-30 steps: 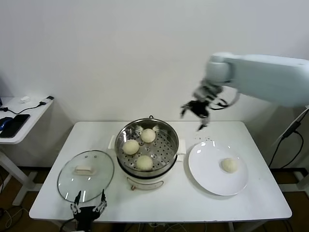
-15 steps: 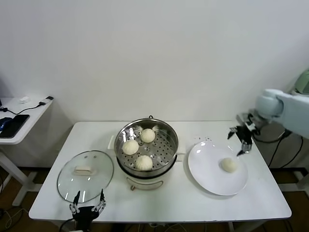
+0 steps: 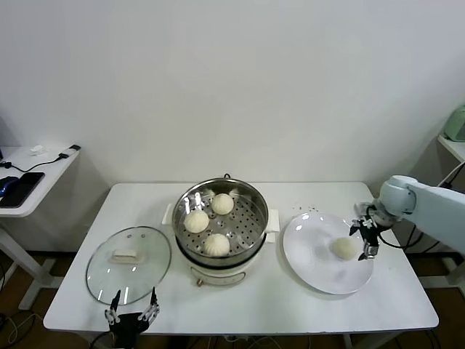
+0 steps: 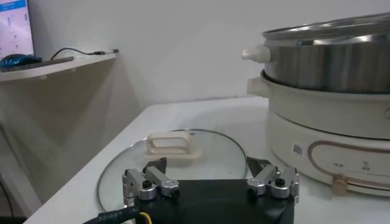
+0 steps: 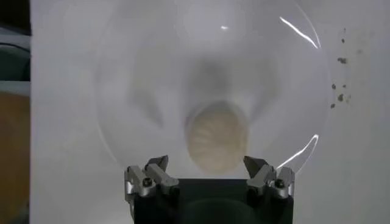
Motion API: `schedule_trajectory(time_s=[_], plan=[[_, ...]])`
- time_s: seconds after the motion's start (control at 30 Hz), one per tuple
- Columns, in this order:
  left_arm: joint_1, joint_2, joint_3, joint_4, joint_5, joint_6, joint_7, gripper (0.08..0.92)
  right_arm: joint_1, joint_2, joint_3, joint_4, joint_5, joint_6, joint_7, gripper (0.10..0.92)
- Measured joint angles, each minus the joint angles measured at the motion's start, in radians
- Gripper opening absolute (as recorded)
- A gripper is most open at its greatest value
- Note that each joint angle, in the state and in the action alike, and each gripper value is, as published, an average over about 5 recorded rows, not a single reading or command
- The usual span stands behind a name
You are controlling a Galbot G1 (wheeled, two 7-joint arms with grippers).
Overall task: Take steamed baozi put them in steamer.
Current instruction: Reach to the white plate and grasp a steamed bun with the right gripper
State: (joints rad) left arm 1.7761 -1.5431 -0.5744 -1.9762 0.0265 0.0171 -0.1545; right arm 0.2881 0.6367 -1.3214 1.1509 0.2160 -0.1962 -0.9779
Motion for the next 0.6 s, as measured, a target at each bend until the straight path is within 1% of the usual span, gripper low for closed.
schedule_trajectory(time_s=[0.4,0.6], plan=[[-0.002,0.000,-0.001,0.002,0.001,-0.001,-0.001,0.823,-0.080,0.052,0.058,-0.054,-0.027,-0.019,0.024,0.817],[-0.004,-0.001,0.000,0.003,0.001,-0.001,-0.002,0.823,-0.090,0.054,0.070,-0.055,-0.032,-0.023,0.030,0.713]])
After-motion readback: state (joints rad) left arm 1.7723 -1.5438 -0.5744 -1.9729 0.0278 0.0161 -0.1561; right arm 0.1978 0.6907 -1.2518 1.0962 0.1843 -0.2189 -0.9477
